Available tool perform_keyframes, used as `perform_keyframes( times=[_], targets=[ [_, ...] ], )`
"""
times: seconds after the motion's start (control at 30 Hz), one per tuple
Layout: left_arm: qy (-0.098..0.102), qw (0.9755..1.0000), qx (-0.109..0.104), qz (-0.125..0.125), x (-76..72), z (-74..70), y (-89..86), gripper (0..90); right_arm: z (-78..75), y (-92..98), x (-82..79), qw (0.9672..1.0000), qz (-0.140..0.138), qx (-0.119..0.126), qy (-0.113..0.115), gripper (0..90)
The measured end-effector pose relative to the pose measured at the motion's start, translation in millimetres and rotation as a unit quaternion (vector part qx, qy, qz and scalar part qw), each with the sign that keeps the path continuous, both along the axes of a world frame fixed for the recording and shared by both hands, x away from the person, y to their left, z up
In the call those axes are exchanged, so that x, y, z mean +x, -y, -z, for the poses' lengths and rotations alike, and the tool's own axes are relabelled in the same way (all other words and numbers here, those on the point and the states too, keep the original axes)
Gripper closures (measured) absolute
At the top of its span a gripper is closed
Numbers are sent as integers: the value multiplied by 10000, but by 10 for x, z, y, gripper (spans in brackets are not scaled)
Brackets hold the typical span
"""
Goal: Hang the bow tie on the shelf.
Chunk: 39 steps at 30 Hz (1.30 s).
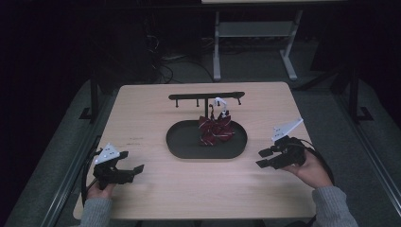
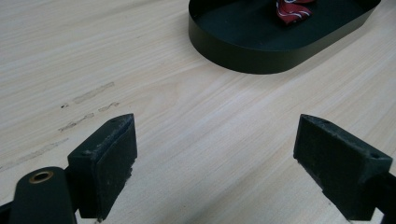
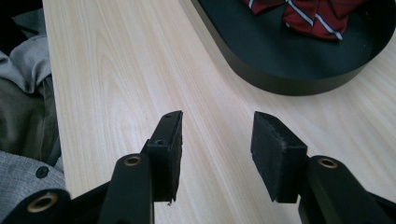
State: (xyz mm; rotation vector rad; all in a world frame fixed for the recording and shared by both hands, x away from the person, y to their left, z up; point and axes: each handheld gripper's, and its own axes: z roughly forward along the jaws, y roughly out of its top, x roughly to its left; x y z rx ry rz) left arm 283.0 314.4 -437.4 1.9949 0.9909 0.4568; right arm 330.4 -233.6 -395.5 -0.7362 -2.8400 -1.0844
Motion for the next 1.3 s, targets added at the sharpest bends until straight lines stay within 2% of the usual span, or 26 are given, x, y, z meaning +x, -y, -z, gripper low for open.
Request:
perform_keyframes(
  times=[0.63,0.93,1.07,1.3],
  targets=[
    [13,10000,22,14,1,8,3,130,223,126,-215,9997,179,111,-88,514],
    [8,10000,-16,-5,1,11,9,131,344,203,-313,9988,347,282,-176,502],
    [4,10000,36,18,1,9,7,130,389,223,-363,9984,410,333,-193,498],
    [11,10000,8,2,0,11,10,130,432,251,-430,9978,543,362,-136,487]
  ],
)
